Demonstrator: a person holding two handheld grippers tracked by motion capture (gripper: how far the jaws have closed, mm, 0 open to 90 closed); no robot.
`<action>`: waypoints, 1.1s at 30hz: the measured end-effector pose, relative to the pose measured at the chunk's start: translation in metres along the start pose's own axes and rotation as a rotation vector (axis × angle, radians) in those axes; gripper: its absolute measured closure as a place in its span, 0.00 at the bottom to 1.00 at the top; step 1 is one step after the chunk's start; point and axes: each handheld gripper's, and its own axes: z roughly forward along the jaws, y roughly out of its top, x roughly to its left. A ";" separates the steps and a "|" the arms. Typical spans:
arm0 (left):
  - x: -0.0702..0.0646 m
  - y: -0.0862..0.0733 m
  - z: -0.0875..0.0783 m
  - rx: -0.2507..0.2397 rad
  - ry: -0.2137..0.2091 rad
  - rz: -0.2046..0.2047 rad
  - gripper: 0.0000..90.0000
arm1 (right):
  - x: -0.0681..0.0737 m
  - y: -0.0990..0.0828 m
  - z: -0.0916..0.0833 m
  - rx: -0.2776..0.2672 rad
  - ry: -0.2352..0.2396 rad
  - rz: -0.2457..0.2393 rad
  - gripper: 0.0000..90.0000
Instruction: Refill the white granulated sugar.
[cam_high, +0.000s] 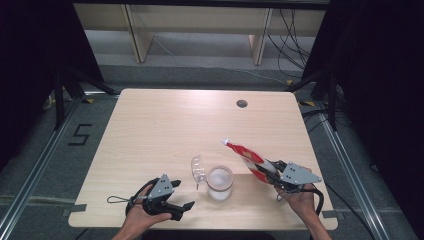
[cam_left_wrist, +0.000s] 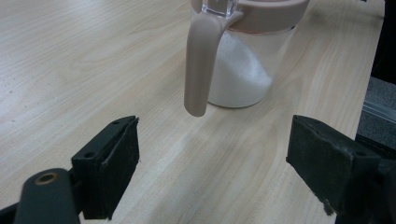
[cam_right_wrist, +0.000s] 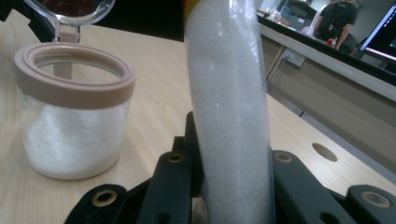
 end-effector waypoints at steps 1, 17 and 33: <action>0.001 0.000 -0.001 0.007 0.002 0.007 0.18 | 0.000 -0.002 0.000 0.006 0.008 0.019 0.87; 0.001 0.000 -0.002 -0.006 0.003 0.002 0.18 | -0.004 -0.011 -0.004 0.019 -0.039 0.123 0.86; 0.003 0.000 -0.003 0.012 0.013 0.023 0.18 | -0.001 -0.006 -0.017 0.082 -0.074 0.158 0.85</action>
